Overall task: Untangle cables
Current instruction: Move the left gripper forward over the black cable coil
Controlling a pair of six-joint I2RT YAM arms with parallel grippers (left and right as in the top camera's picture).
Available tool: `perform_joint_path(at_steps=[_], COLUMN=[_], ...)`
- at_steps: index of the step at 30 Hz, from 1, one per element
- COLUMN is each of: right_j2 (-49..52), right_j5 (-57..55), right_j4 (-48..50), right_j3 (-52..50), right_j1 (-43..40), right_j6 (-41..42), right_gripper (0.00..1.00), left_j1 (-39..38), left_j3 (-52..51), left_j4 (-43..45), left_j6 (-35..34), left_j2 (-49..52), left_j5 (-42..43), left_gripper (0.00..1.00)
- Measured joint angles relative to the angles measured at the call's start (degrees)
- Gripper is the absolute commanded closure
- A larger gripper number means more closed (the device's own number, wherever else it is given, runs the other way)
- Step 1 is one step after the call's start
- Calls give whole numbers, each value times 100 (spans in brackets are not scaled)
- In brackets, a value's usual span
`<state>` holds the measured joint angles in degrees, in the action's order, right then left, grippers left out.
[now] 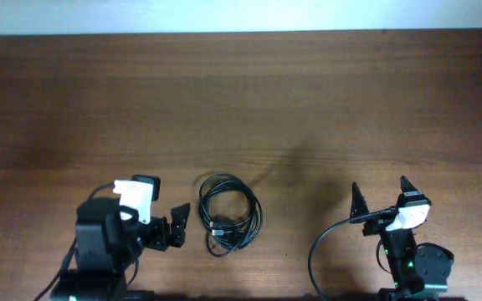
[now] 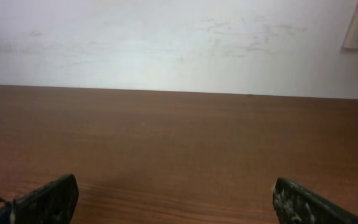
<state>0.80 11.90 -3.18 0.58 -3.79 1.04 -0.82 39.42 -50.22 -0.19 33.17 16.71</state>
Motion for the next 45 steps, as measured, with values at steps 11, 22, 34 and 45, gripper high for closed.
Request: perform_joint_path(at_steps=[11,22,34,45], right_j2=[0,0,0,0], right_j5=[0,-2,0,-2], right_j4=[0,0,0,0], right_j3=[0,0,0,0], right_j1=[0,0,0,0], right_j6=[2,2,2,4], right_gripper=[1,1,1,1], left_j1=[0,0,-365,-1768], left_j3=[507,507,1060,1209], left_j4=[-498,-595,-608,-264], left_j6=[26,26,24,-289], left_j2=[1126,1554,2116,3154], left_j5=[-197,-216,-341,-1220], left_gripper=[1,1,1,1])
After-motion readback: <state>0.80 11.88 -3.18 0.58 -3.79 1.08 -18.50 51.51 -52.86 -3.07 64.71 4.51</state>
